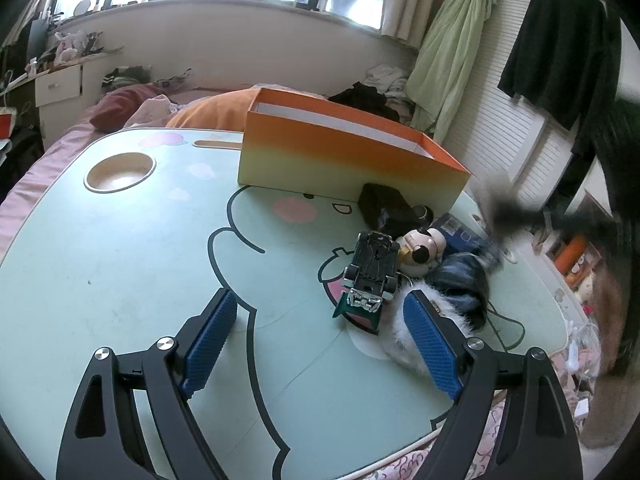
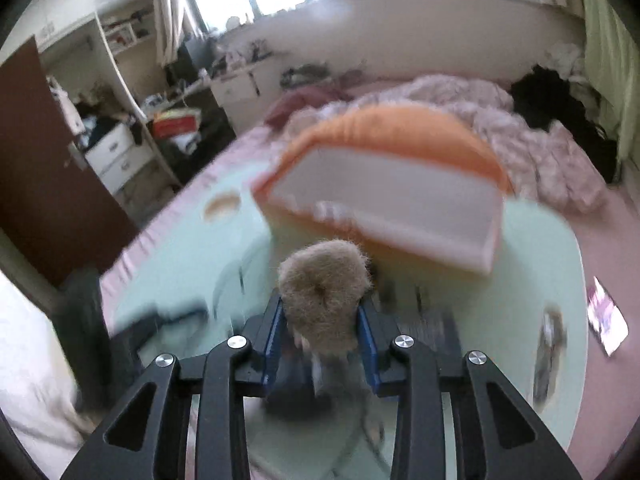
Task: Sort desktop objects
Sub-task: 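Grasp the brown fluffy pompom and set it on the table with right tool, then reach into the box and grasp the brown card deck with left tool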
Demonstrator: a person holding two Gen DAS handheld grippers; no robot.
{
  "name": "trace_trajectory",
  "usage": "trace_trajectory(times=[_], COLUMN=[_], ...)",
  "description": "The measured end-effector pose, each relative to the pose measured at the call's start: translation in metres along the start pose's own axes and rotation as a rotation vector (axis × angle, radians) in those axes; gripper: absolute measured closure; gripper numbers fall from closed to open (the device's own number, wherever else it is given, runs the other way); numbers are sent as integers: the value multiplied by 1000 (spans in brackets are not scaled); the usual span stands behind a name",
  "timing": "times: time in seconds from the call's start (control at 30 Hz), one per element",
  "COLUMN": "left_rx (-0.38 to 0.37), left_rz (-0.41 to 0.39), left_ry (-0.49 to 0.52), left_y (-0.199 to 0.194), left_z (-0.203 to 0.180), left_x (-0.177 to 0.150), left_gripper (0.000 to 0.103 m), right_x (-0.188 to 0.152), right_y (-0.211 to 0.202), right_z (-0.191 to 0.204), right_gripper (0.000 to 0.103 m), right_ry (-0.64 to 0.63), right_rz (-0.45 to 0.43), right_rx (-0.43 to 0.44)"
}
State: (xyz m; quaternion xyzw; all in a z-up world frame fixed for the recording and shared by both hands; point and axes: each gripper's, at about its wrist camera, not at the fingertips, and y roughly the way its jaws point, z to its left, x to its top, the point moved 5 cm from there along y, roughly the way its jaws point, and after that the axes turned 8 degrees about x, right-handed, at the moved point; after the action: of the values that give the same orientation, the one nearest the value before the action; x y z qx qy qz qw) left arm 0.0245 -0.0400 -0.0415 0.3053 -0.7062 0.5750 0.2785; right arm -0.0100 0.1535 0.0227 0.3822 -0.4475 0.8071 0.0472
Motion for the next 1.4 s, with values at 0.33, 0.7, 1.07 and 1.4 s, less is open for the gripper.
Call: trace_trajectory(times=[0.33,0.7,1.07,1.4], left_rx=[5,8,-45,80], left_rz=[6,4,-17,78], left_ry=[12,18,-48,168], left_y=[1,2,-8,11], left_z=[-2,-5,4,-45], left_x=[1,1,12,119], left_gripper=[17,17,17,16], right_x=[-21,-68,-72,-74], right_y=[32,22,38,38], right_z=[-15,-3,11,11], right_gripper=[63,17,0,0], right_ry=[61,25,-84,-85], right_rz=[-71,-136,-123,-123], right_rx=[-52,-177,-212,-212])
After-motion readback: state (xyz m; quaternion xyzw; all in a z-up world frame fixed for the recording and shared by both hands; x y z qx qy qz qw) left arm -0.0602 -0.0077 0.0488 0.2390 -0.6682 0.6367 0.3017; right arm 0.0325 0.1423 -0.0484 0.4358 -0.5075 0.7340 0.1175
